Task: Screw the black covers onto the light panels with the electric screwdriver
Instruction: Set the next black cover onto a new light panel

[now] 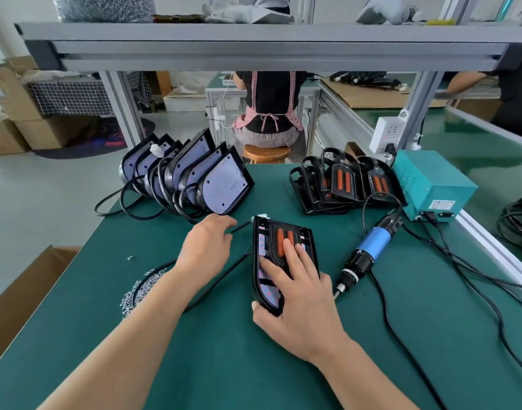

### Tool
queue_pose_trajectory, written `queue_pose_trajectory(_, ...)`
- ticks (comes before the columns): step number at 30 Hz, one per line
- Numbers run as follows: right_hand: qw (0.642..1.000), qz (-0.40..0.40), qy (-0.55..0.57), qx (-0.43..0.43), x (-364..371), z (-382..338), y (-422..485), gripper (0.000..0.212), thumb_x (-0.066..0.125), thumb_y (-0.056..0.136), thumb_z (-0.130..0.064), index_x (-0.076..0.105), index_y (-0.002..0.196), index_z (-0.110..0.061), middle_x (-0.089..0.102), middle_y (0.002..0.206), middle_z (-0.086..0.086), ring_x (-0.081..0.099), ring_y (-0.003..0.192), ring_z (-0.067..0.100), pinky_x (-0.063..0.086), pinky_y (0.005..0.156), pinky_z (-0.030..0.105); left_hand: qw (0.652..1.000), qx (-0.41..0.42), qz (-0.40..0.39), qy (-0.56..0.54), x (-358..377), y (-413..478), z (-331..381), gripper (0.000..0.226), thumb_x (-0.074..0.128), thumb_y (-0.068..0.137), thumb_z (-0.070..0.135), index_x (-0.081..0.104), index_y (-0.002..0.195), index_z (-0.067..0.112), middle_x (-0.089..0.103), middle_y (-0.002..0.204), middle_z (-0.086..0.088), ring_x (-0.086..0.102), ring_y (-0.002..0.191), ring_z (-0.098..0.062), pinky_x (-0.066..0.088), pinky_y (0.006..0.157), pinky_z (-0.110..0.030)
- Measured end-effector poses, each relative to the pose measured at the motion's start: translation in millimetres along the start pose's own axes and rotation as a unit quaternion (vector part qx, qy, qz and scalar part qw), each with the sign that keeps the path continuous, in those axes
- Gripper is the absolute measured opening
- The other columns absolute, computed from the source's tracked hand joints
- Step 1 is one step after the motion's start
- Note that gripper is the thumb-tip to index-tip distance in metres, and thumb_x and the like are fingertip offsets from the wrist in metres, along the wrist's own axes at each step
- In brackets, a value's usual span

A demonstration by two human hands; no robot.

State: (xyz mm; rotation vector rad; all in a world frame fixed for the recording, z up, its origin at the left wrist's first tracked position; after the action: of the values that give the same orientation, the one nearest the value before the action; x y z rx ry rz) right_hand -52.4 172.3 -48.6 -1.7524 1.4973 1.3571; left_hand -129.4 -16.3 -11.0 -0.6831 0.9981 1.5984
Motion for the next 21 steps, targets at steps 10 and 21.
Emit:
queue_pose_trajectory(10, 1.000, -0.003, -0.004, 0.000, 0.2, -0.8, 1.0, 0.078, 0.040, 0.078, -0.071, 0.041, 0.152, -0.046, 0.008, 0.171, -0.003, 0.004, 0.158, 0.018, 0.032, 0.110, 0.047, 0.978, -0.178, 0.081, 0.079, -71.6, -51.4, -102.0, 0.018, 0.059, 0.092, 0.009, 0.071, 0.103, 0.017, 0.065, 0.105, -0.007, 0.059, 0.101, -0.033, 0.047, 0.083, -0.039)
queue_pose_trajectory(21, 1.000, -0.010, -0.016, 0.005, -4.5, -5.4, 1.2, 0.083, 0.039, 0.076, -0.070, 0.041, 0.153, -0.039, 0.015, 0.170, -0.001, 0.011, 0.158, 0.021, 0.036, 0.107, 0.049, 0.971, -0.181, -0.066, 0.144, -76.2, -23.4, -156.0, 0.013, 0.072, 0.082, 0.007, 0.065, 0.084, 0.018, 0.069, 0.082, -0.001, 0.064, 0.083, -0.026, 0.047, 0.071, -0.031)
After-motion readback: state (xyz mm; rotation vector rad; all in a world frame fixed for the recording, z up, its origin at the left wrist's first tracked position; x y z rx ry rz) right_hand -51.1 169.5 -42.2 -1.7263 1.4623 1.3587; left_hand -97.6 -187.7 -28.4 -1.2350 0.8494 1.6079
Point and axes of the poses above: each hand's wrist, its own y-axis towards the middle knuckle, its own x-axis out of the palm, z = x × y, the point moved 6 cm from there along y, towards the middle knuckle
